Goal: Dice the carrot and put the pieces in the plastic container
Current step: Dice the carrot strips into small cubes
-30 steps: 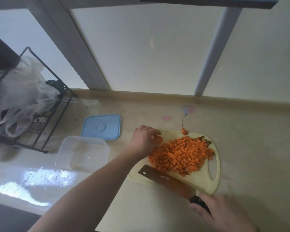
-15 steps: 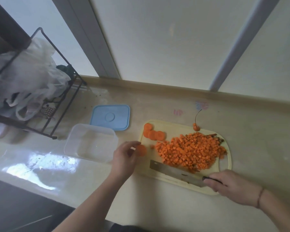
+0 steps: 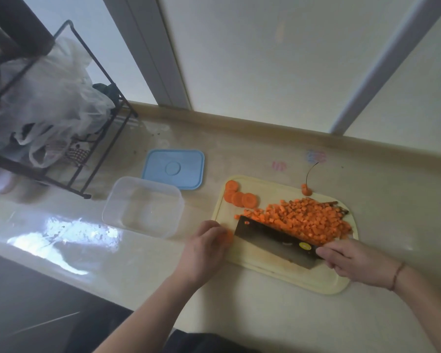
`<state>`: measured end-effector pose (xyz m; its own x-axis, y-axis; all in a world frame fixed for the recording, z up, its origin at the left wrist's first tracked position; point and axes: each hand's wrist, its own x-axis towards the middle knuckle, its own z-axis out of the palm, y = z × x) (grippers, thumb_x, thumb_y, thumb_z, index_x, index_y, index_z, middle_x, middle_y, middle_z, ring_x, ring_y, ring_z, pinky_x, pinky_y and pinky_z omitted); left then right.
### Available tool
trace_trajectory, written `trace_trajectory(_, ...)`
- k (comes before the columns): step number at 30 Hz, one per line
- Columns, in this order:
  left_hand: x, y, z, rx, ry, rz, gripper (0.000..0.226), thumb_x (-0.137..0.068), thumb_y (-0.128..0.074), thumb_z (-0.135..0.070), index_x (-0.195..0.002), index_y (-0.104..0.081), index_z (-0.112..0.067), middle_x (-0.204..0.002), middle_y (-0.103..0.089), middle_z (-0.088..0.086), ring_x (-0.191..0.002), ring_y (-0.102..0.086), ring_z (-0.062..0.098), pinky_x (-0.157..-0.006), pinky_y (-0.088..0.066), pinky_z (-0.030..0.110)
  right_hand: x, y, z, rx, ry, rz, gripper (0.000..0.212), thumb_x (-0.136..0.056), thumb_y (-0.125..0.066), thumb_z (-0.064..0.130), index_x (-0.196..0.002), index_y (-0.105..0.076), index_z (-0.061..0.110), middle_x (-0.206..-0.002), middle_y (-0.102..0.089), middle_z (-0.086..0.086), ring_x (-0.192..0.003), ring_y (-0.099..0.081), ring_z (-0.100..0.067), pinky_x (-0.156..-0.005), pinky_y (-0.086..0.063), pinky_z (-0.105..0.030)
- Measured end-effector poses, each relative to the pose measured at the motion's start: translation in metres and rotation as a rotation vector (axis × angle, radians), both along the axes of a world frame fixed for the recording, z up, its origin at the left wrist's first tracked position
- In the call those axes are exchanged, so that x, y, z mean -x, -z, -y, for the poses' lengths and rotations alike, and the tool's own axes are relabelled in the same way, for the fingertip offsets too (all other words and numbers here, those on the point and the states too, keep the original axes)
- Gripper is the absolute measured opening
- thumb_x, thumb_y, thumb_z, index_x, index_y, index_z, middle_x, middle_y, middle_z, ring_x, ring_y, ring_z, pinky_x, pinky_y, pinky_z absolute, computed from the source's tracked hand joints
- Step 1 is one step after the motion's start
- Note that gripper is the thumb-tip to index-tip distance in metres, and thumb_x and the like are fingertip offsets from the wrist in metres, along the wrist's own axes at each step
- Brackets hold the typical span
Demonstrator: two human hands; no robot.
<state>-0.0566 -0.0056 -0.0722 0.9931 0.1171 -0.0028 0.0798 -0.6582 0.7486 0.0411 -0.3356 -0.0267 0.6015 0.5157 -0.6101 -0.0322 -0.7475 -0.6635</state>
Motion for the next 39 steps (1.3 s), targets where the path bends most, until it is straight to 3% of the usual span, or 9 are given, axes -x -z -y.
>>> trace_trajectory(3, 0.002, 0.002, 0.001, -0.04, 0.014, 0.024, 0.021, -0.086, -0.072, -0.025, -0.104, -0.074, -0.013, -0.107, -0.06, -0.007, -0.09, -0.058, 0.007, -0.079, -0.047, 0.016, -0.009, -0.003, -0.001, -0.004, 0.044, -0.039, 0.051, -0.082, -0.044, 0.059, -0.068, -0.053, 0.012, -0.049, -0.038, 0.006, -0.049, -0.035, -0.014, -0.047, -0.03, -0.024)
trace_trajectory(6, 0.002, 0.003, 0.003, -0.106, 0.035, 0.121, 0.021, -0.083, -0.073, -0.021, -0.103, -0.066, -0.022, -0.1, -0.065, 0.003, -0.088, -0.057, 0.014, -0.078, -0.047, 0.021, -0.01, -0.002, -0.004, -0.012, 0.048, -0.042, 0.054, -0.08, -0.044, 0.063, -0.067, -0.053, 0.012, -0.049, -0.04, 0.005, -0.048, -0.037, -0.014, -0.048, -0.033, -0.023)
trace_trajectory(11, 0.002, 0.01, 0.005, -0.181, 0.062, 0.156, 0.03, -0.083, -0.076, -0.019, -0.106, -0.059, -0.029, -0.099, -0.064, 0.001, -0.083, -0.061, 0.027, -0.076, -0.049, 0.031, -0.007, 0.001, -0.006, 0.017, 0.056, 0.002, 0.052, -0.083, -0.041, 0.062, -0.067, -0.052, 0.013, -0.05, -0.041, 0.005, -0.048, -0.037, -0.014, -0.05, -0.032, -0.027)
trace_trajectory(18, 0.003, 0.012, 0.004, -0.166, 0.092, 0.134, 0.02, -0.089, -0.062, -0.034, -0.108, -0.059, -0.029, -0.103, -0.063, 0.0, -0.086, -0.06, 0.028, -0.078, -0.054, 0.038, -0.007, 0.003, -0.008, 0.01, 0.074, 0.051, 0.051, -0.083, -0.041, 0.061, -0.064, -0.05, 0.015, -0.049, -0.041, 0.003, -0.047, -0.037, -0.014, -0.05, -0.034, -0.028)
trace_trajectory(22, 0.004, 0.016, 0.005, -0.21, 0.086, 0.162, 0.02, -0.088, -0.063, -0.035, -0.107, -0.057, -0.03, -0.1, -0.064, 0.0, -0.083, -0.06, 0.028, -0.08, -0.046, 0.032, -0.005, 0.001, -0.013, 0.0, 0.087, 0.085, 0.05, -0.084, -0.04, 0.058, -0.063, -0.051, 0.015, -0.047, -0.042, 0.005, -0.045, -0.037, -0.009, -0.048, -0.033, -0.023)
trace_trajectory(29, 0.004, 0.017, 0.017, -0.275, 0.078, 0.193, 0.025, -0.084, -0.064, -0.041, -0.105, -0.061, -0.028, -0.101, -0.064, -0.003, -0.087, -0.056, 0.023, -0.081, -0.038, 0.027, 0.026, 0.001, -0.034, -0.013, 0.039, 0.263, 0.08, -0.073, -0.023, 0.092, -0.06, -0.047, 0.017, -0.049, -0.047, 0.007, -0.045, -0.044, -0.006, -0.048, -0.035, -0.025)
trace_trajectory(32, 0.004, 0.021, 0.019, -0.25, 0.071, 0.259, 0.021, -0.086, -0.068, -0.033, -0.104, -0.068, -0.021, -0.108, -0.062, 0.001, -0.091, -0.055, 0.023, -0.084, -0.043, 0.03, 0.043, 0.005, -0.045, 0.0, 0.032, 0.313, 0.075, -0.076, -0.021, 0.09, -0.059, -0.044, 0.02, -0.05, -0.048, 0.008, -0.047, -0.047, -0.007, -0.05, -0.037, -0.028)
trace_trajectory(35, 0.006, 0.028, 0.017, -0.212, 0.201, 0.309, 0.017, -0.092, -0.072, -0.018, -0.108, -0.068, -0.018, -0.11, -0.062, 0.001, -0.094, -0.058, 0.025, -0.081, -0.051, 0.04, 0.054, 0.005, -0.05, 0.004, 0.026, 0.374, 0.069, -0.08, -0.02, 0.086, -0.06, -0.043, 0.024, -0.052, -0.05, 0.005, -0.053, -0.053, -0.01, -0.053, -0.04, -0.031)
trace_trajectory(39, 0.008, 0.033, 0.016, -0.208, 0.275, 0.305, 0.019, -0.099, -0.063, -0.017, -0.117, -0.07, -0.013, -0.117, -0.062, 0.0, -0.1, -0.057, 0.026, -0.086, -0.052, 0.041, 0.072, 0.008, -0.059, -0.042, 0.034, 0.339, 0.066, -0.083, -0.019, 0.083, -0.069, -0.046, 0.024, -0.062, -0.056, 0.002, -0.062, -0.055, -0.009, -0.059, -0.044, -0.034)
